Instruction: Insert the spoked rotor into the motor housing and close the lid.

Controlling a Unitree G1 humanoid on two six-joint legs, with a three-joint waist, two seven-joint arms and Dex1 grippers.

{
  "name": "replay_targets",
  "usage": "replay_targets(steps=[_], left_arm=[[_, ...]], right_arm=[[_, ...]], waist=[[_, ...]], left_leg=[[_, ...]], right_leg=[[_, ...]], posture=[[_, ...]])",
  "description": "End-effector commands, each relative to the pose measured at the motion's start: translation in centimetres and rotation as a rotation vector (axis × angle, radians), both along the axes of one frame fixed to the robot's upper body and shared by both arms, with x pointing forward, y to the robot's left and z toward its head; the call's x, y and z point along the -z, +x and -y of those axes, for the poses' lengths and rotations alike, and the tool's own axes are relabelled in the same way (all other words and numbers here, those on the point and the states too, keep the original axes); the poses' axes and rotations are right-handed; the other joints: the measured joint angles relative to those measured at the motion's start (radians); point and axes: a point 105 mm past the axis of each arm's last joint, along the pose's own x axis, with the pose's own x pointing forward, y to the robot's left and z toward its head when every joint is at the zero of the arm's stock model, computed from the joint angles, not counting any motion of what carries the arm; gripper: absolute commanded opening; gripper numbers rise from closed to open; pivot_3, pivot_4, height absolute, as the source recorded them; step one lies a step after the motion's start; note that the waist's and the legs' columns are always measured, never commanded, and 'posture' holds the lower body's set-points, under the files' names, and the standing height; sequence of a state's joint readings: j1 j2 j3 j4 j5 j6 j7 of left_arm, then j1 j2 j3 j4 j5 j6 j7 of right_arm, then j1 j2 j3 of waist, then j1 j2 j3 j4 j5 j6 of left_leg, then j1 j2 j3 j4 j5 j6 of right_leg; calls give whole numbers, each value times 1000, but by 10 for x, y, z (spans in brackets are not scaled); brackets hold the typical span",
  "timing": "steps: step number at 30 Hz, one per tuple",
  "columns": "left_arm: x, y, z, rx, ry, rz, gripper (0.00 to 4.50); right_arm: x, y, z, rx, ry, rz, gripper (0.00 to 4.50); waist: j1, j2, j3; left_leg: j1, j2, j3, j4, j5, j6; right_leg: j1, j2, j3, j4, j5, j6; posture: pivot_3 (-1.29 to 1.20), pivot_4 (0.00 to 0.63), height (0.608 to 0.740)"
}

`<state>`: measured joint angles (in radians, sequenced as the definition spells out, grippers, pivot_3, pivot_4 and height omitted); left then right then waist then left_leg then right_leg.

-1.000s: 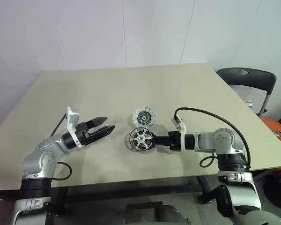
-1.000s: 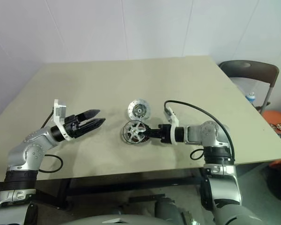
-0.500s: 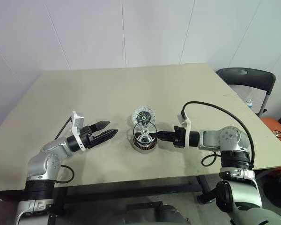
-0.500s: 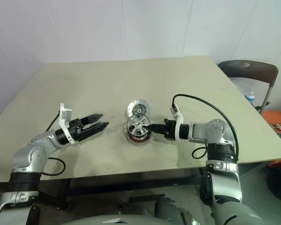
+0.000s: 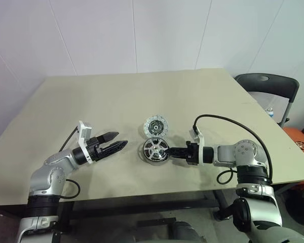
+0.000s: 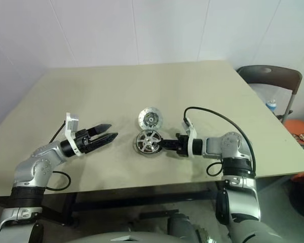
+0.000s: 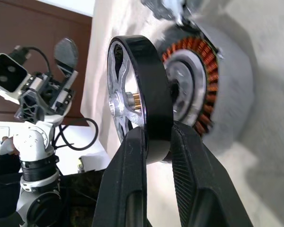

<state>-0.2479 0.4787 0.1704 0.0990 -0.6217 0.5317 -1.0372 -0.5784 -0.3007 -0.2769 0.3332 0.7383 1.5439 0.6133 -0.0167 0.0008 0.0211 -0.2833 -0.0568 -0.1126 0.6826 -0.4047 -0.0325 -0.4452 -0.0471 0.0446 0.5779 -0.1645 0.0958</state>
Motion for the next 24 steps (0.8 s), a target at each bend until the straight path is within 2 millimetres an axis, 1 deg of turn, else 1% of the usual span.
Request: replay_targets(steps=[1,4,12,15,19,24], left_arm=[[-8,2,-1,-7,7,39,4500],[-8,2,0,-8,7,39,4500],[-2,2,2,-3,20,22,4500],[-1,2,3,-2,24,18,4500],[2,1,4,-1,32,8,4500],[6,0,4,0,46,0,4500]], right_arm=[[-8,2,-3,-11,10,37,388],[-9,3,-1,1,12,40,388],[-16,9,2,16,33,53,388],[-19,10,1,17,53,51,388],[-27,12,-2,16,100,54,388],[-26,13,-3,26,107,44,388]], waist=[[0,0,0],[0,0,0],[0,0,0],[-1,0,0],[-2,0,0],[-1,0,0]], left_leg=[[0,0,0,0,0,0],[0,0,0,0,0,0],[0,0,0,0,0,0],[0,0,0,0,0,0],[0,0,0,0,0,0],[0,0,0,0,0,0]], right_leg=[[0,0,0,0,0,0],[0,0,0,0,0,0],[0,0,0,0,0,0],[0,0,0,0,0,0],[0,0,0,0,0,0],[0,0,0,0,0,0]], posture=[[0,0,740],[0,0,740],[0,0,740],[0,0,740],[0,0,740],[0,0,740]])
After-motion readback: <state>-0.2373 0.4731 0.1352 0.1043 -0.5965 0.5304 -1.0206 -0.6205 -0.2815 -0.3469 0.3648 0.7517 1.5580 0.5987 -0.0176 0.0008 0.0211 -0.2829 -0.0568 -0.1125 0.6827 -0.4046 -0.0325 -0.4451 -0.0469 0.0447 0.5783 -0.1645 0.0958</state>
